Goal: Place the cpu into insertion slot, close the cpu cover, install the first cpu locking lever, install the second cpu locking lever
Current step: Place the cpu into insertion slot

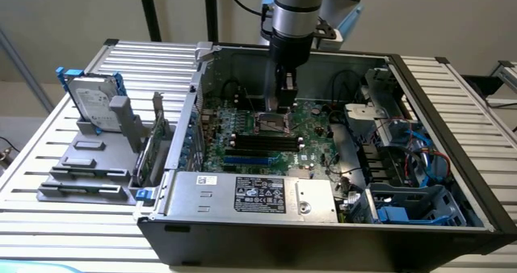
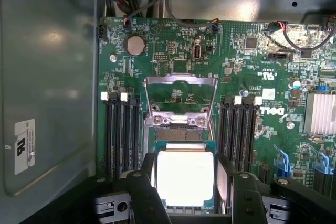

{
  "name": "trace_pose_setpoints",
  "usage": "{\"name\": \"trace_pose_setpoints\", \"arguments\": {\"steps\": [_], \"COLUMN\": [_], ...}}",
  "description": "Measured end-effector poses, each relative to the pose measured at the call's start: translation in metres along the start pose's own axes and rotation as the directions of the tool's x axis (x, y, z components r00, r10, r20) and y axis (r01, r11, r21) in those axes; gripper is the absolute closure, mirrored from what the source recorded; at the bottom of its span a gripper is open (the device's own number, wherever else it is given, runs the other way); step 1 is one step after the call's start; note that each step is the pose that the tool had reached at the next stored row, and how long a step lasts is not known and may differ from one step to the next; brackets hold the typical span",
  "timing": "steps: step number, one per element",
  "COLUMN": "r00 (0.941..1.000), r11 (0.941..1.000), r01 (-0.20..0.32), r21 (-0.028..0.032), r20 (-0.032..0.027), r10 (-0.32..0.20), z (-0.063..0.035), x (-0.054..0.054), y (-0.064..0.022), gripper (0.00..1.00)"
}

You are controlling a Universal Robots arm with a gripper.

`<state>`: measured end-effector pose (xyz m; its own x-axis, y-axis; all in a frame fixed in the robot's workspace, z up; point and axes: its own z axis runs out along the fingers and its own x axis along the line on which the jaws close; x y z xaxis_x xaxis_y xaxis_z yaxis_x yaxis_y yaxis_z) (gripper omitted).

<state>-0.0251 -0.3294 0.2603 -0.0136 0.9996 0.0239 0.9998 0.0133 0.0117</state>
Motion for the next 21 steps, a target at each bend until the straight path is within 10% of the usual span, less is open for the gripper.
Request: {"name": "trace_pose_setpoints", "arguments": {"steps": [21], "r00": [0.9999], "r11": [1.0000], "r01": [-0.007], "r21": [0.0003], "r20": [-0.0089], "r10": [0.007], "z": [0.0308], "x": [0.000], "y": [-0.0053], "gripper": [0.45]}}
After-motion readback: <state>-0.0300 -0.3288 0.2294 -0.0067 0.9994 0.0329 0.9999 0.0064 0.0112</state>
